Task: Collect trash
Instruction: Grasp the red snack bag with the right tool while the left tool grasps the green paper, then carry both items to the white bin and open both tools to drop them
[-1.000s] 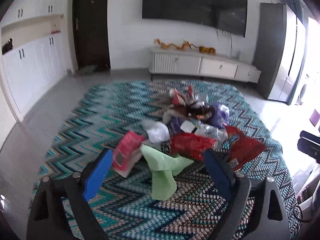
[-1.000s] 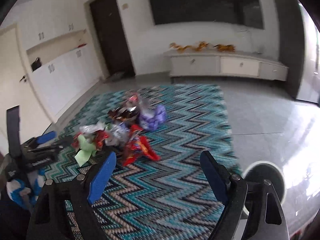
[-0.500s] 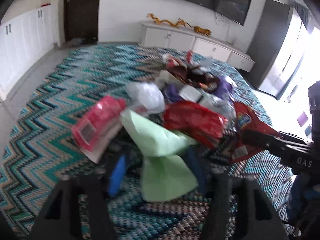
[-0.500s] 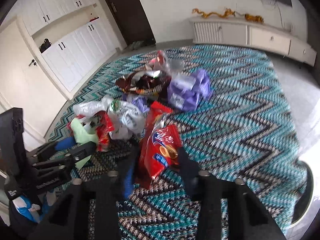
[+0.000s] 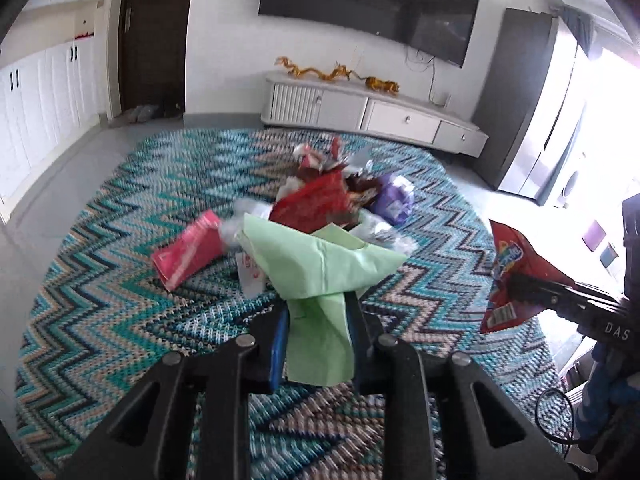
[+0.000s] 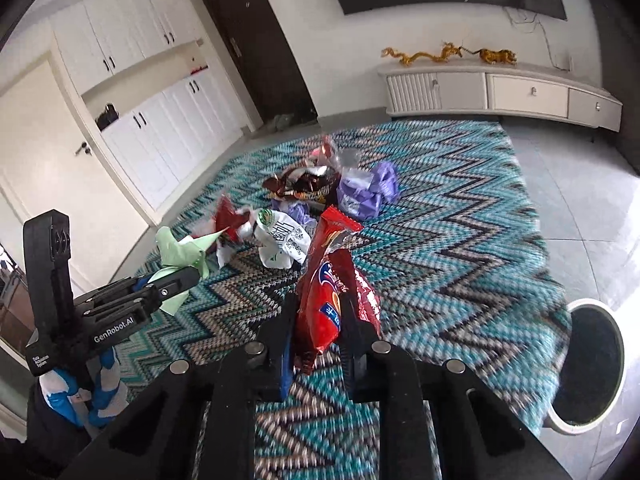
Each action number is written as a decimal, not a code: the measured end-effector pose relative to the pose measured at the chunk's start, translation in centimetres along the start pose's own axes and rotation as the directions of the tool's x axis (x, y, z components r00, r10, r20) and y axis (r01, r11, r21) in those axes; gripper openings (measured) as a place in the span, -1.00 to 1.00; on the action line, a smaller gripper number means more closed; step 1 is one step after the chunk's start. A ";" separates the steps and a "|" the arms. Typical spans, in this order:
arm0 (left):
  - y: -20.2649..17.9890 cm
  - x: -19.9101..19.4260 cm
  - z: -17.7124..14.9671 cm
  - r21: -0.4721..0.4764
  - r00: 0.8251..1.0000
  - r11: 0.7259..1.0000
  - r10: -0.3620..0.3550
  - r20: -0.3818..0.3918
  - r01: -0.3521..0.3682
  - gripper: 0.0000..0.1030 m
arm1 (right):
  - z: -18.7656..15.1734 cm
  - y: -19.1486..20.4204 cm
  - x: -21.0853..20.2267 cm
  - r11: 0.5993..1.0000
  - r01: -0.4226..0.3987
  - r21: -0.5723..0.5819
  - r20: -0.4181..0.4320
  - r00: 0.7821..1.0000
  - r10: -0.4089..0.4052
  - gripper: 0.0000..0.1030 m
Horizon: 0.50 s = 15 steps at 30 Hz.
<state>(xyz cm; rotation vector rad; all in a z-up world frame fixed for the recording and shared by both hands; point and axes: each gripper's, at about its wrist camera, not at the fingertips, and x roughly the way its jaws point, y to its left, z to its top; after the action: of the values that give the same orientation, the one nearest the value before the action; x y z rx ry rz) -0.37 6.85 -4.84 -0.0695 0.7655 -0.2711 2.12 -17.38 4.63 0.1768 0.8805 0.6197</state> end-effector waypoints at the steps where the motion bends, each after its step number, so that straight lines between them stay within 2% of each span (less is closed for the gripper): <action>1: -0.5 -0.8 0.2 0.010 1.000 1.000 0.002 0.013 -0.002 -0.55 | -0.3 -0.5 -0.9 1.000 -0.001 -0.001 0.013 1.000 0.001 -0.65; 6: -2.9 -4.4 1.7 0.068 0.996 0.998 -0.021 0.091 0.015 -0.55 | -1.6 -2.5 -10.3 0.998 0.057 0.009 0.134 0.989 -0.058 -0.66; 7: -3.7 -5.2 2.2 0.086 0.993 0.996 -0.027 0.111 0.018 -0.55 | -1.9 -1.3 -11.0 0.997 0.074 0.022 0.158 0.984 -0.076 -0.66; 10: -6.0 -7.0 3.4 0.132 0.988 0.991 -0.051 0.149 0.031 -0.55 | -2.7 -3.2 -17.6 0.991 0.120 0.056 0.249 0.960 -0.130 -0.66; 15: -10.6 -8.3 5.5 0.209 0.977 0.975 -0.115 0.180 0.077 -0.55 | -4.4 -4.0 -24.0 0.975 0.180 0.133 0.337 0.916 -0.215 -0.65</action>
<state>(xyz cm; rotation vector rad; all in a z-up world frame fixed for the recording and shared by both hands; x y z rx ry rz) -4.52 -1.34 6.42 0.0585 0.5412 -0.4273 -10.99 -34.89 16.27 0.2752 0.5735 0.3393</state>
